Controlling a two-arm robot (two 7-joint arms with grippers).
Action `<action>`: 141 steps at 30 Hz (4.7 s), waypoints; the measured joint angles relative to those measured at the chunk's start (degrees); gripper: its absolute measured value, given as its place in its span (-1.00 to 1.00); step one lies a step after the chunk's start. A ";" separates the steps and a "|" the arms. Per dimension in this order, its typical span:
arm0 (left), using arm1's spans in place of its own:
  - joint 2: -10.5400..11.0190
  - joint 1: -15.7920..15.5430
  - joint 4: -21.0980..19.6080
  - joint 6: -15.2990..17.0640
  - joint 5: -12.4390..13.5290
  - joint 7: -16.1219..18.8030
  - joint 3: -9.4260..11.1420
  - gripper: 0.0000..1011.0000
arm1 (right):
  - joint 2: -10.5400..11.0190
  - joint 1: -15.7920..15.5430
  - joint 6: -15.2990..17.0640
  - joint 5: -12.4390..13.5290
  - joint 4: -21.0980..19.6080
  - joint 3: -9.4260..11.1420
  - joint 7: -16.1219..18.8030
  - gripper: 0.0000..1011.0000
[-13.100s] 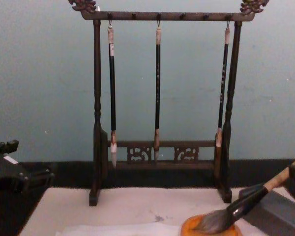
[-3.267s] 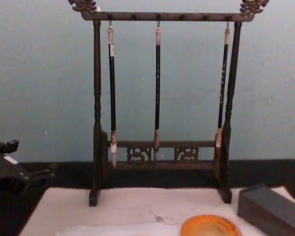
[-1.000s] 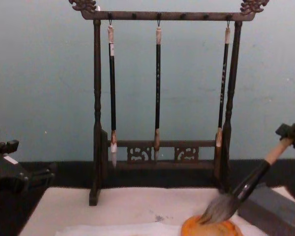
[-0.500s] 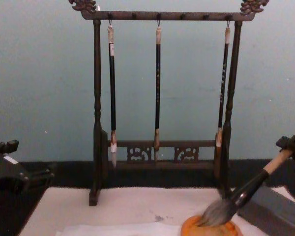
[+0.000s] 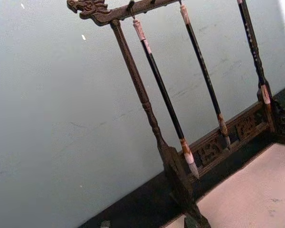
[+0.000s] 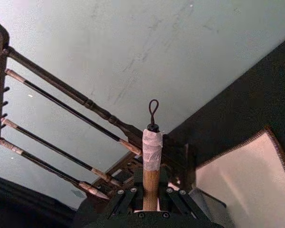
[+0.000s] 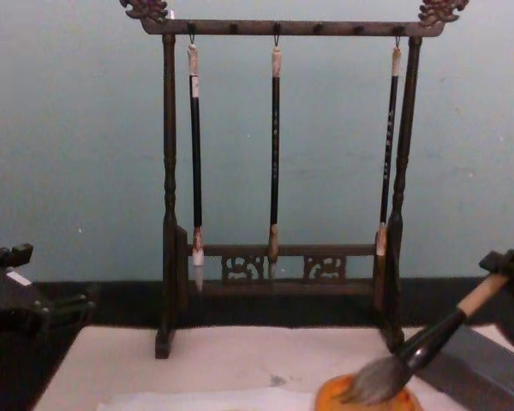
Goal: Pick up the brush from the inkstone, write on the paper, then place the brush back to its original position.
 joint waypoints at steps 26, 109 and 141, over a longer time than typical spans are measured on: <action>0.00 0.00 0.00 0.00 0.00 0.00 0.00 1.00 | 0.93 0.14 -2.18 3.45 0.95 -2.43 -1.07 -0.65; 0.00 0.00 0.00 0.00 0.00 0.00 0.00 1.00 | 7.17 -8.55 -8.14 5.95 -10.63 -4.67 -6.99 0.98; 0.00 0.00 0.00 0.00 0.00 0.00 0.00 1.00 | 12.19 -8.05 -20.48 -50.59 -16.07 -17.85 -31.53 0.98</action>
